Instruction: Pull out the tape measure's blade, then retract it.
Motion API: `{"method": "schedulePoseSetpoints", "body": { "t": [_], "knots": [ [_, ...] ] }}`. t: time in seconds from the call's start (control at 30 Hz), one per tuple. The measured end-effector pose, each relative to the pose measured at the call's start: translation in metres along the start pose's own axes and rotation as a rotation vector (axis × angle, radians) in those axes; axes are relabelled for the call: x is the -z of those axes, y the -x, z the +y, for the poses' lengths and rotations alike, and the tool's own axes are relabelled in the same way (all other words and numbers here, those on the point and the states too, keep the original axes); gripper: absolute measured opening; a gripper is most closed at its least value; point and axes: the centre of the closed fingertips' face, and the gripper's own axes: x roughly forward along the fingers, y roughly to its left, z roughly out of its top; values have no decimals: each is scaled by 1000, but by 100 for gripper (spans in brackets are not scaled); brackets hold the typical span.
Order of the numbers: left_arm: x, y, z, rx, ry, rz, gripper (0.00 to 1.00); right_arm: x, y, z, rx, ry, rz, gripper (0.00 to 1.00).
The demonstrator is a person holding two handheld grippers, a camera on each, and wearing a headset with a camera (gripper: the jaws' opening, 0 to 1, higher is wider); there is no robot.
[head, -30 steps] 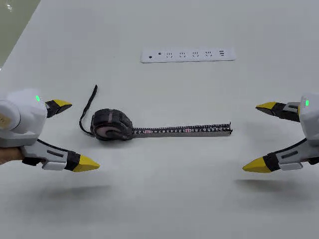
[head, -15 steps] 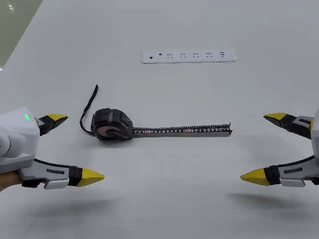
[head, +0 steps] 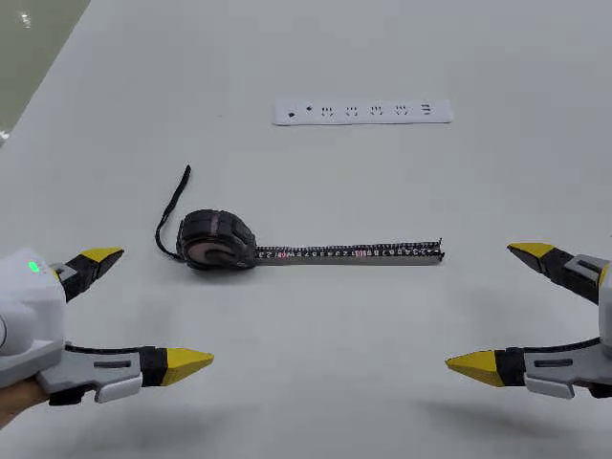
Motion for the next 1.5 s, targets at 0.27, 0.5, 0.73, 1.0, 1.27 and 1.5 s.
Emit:
{"method": "schedulePoseSetpoints", "body": {
  "t": [0.27,0.5,0.73,1.0,1.27,1.5],
  "knots": [
    [-3,3,-4,-33,29,-38,100,-4,-1,6,25,-16,-13,98],
    [-8,5,-12,-89,66,-95,100,-7,0,17,85,-57,-46,99],
    [-11,5,-15,-127,91,-116,100,-13,1,16,151,-85,-76,99],
    [-10,9,-23,-176,119,-122,100,-21,3,18,211,-128,-95,99],
    [-16,11,-30,-189,123,-130,100,-28,1,30,229,-117,-108,99],
    [-16,14,-35,-201,129,-130,100,-28,3,37,225,-135,-113,98]
  ]
}}
